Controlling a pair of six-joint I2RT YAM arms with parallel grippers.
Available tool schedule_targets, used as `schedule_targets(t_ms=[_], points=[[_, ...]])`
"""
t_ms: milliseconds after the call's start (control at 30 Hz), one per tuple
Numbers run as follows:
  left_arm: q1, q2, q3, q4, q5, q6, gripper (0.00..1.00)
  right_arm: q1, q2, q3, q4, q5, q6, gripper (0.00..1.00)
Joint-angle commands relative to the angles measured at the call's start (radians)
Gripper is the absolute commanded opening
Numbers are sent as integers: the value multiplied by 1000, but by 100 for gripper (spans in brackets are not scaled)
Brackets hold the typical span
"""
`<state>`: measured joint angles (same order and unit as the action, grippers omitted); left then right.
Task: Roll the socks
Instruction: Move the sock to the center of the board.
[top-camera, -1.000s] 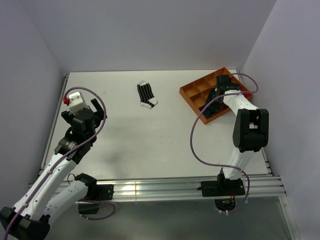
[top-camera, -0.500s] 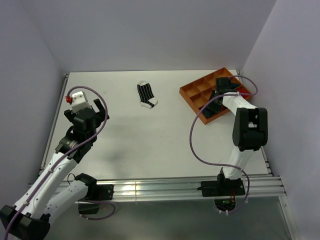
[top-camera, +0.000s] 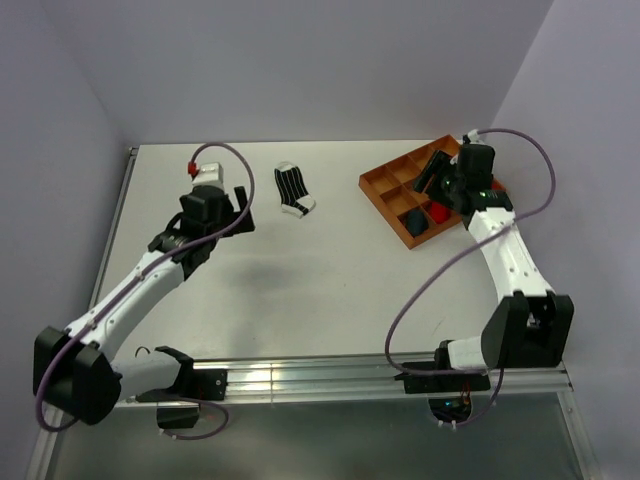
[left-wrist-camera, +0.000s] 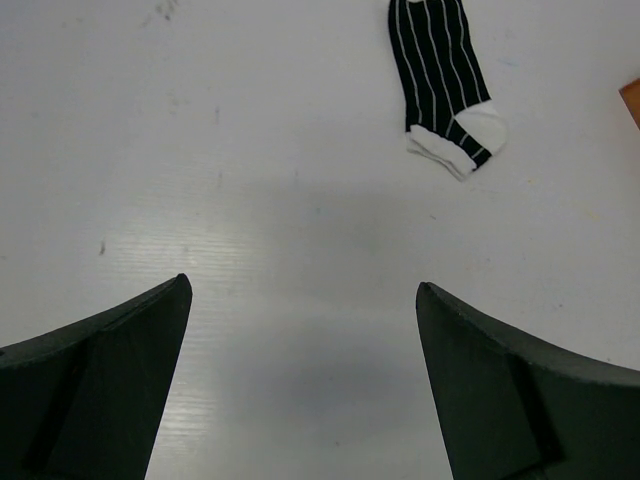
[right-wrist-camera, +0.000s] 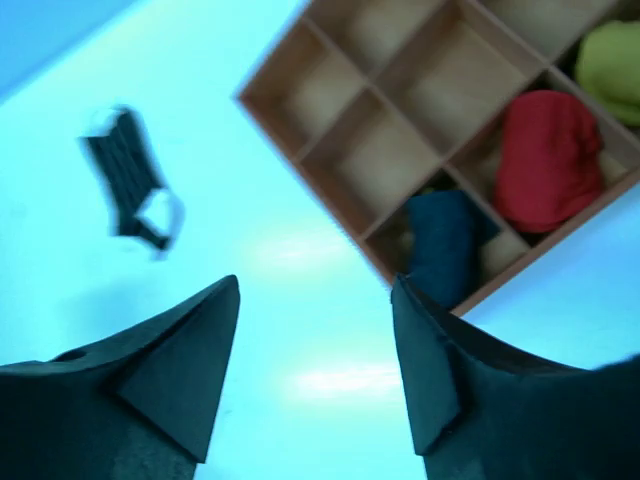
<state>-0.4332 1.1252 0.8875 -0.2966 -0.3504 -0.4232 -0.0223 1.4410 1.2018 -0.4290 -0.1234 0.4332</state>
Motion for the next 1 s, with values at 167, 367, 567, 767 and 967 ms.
schedule_targets(t_ms=[167,367,567,767,967], points=[[-1,313,241,106,169,-75,99,-1,-315,-235,153,-156,93,79],[-15,601,427,197,198,-81,100,1,-493,-416,243,-269,93,82],[-45,821,631,232,218,-58,99,-1,-573,-516,279,-331,82,82],[-71,978,734,261,232,-43,100,-1,-607,-565,297,-381,76,81],[-81,1053,694,335,254,-51,100,-1,-597,-574,253,-383,35,80]])
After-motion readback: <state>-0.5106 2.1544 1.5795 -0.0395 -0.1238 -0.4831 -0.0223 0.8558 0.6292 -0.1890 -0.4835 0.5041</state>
